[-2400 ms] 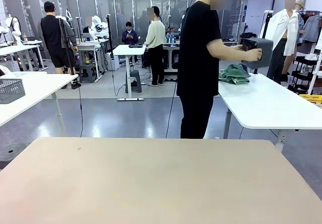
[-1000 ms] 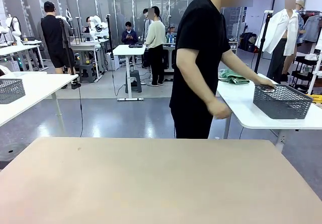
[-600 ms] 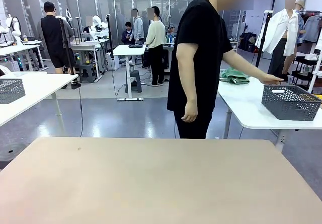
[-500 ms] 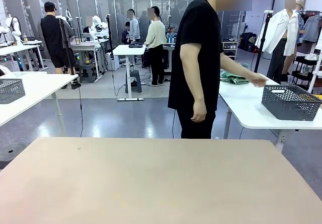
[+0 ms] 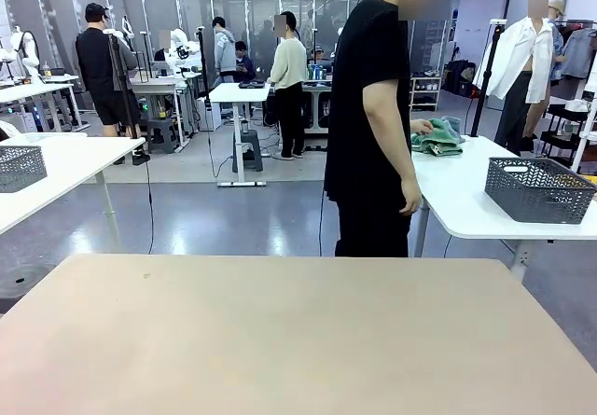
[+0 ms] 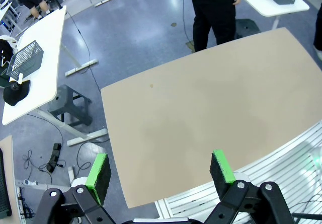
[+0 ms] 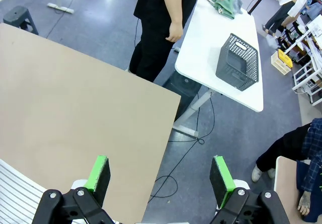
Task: Fold the towels and place them in the basket.
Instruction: When a person lays out a Towel with hook on the table, fold it in half twice.
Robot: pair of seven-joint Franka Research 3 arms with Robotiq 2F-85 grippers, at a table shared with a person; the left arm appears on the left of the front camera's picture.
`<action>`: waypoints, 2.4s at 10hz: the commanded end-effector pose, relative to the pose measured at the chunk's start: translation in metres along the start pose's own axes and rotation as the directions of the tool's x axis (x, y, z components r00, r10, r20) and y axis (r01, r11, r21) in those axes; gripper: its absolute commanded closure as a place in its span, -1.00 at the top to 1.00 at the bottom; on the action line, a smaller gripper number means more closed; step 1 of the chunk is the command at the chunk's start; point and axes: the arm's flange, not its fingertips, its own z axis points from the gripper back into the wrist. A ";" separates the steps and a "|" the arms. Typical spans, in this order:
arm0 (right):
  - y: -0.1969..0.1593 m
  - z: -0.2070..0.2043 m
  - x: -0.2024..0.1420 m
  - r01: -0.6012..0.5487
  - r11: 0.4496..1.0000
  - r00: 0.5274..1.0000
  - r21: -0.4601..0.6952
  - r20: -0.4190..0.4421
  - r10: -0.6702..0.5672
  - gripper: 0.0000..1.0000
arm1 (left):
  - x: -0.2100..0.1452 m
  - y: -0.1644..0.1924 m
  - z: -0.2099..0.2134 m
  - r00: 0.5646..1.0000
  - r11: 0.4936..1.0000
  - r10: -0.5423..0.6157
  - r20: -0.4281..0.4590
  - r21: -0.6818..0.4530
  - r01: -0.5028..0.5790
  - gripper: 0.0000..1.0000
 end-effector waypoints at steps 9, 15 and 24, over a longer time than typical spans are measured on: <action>-0.001 -0.001 0.003 0.001 1.000 1.000 0.000 0.000 -0.001 1.00 | -0.002 -0.001 0.005 1.000 1.000 -0.004 0.009 0.004 0.004 1.00; -0.001 -0.001 0.003 0.001 1.000 1.000 0.000 0.000 -0.001 1.00 | -0.002 -0.001 0.005 1.000 1.000 -0.004 0.009 0.004 0.004 1.00; -0.001 -0.001 0.003 0.001 1.000 1.000 0.000 0.000 -0.001 1.00 | -0.002 -0.001 0.005 1.000 1.000 -0.004 0.009 0.004 0.004 1.00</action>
